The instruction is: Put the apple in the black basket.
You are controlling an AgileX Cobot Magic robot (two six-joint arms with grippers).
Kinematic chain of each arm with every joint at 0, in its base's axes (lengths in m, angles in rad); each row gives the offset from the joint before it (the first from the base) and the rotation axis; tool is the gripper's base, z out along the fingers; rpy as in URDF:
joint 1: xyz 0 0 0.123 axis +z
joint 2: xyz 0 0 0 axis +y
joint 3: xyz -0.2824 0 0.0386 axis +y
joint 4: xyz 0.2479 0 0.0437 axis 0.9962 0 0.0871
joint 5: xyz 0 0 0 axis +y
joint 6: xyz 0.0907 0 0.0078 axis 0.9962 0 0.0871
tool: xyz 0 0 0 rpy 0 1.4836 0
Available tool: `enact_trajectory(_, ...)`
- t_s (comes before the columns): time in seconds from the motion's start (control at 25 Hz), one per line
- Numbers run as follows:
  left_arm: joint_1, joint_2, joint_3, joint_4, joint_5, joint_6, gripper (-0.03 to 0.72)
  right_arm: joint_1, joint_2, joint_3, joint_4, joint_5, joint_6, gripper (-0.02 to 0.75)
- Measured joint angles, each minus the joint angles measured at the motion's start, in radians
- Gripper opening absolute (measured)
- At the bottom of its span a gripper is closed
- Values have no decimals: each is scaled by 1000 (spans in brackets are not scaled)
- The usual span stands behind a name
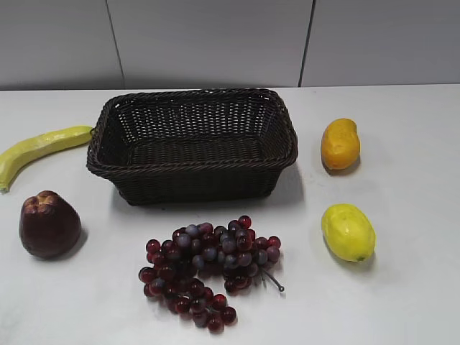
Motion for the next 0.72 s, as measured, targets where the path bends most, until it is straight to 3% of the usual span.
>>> enact_trajectory(0.52,0,15,-10,-30,-7,0,559,0,0,0,0,0,0,571)
enact_trajectory(0.72,0,164,-39,-86,-9,0,583,0,0,0,0,0,0,571)
